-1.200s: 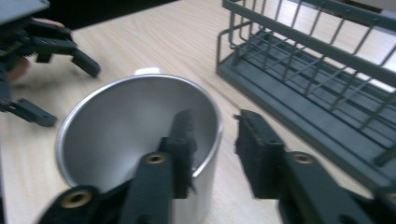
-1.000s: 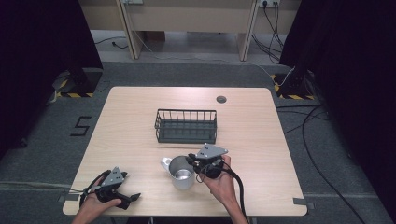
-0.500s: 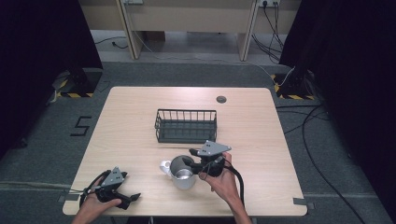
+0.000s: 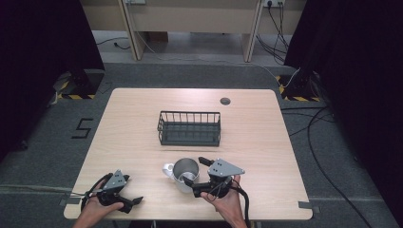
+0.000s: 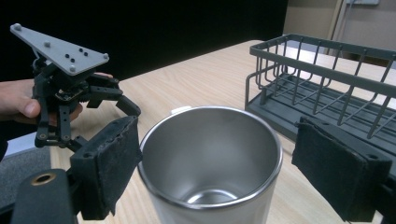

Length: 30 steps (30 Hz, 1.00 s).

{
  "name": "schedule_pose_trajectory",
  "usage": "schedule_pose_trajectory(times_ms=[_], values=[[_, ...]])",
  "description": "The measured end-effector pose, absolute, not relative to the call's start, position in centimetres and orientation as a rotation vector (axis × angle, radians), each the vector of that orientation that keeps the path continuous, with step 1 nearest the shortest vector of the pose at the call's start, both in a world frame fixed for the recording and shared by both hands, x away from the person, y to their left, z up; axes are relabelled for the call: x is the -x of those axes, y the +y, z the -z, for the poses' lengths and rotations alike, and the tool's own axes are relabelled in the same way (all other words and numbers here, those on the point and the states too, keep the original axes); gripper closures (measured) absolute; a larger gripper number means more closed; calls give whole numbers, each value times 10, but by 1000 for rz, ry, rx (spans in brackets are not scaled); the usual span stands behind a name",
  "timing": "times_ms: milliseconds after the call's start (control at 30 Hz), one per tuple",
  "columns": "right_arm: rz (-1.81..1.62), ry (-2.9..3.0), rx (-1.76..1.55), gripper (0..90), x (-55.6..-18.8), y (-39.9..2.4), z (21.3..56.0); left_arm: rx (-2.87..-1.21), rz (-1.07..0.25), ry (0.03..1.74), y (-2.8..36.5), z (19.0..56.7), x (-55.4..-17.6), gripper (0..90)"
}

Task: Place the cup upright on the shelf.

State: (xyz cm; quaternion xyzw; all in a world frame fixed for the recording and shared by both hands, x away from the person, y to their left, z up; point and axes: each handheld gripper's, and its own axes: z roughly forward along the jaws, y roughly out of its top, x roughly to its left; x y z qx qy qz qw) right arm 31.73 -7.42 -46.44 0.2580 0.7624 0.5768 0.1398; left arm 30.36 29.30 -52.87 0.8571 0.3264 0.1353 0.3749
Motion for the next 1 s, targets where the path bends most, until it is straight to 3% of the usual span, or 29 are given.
schedule_pose_trajectory(times_ms=[267,667,1000], values=[[-1650,2207,-734,146,-316,-71,474,-2193,-346,836,293,529,-304,0],[-1631,2212,-710,45,-327,-52,482,-2193,-346,836,293,529,-304,0],[-1657,2192,-705,43,-332,-45,485,-2193,-346,836,293,529,-304,0]])
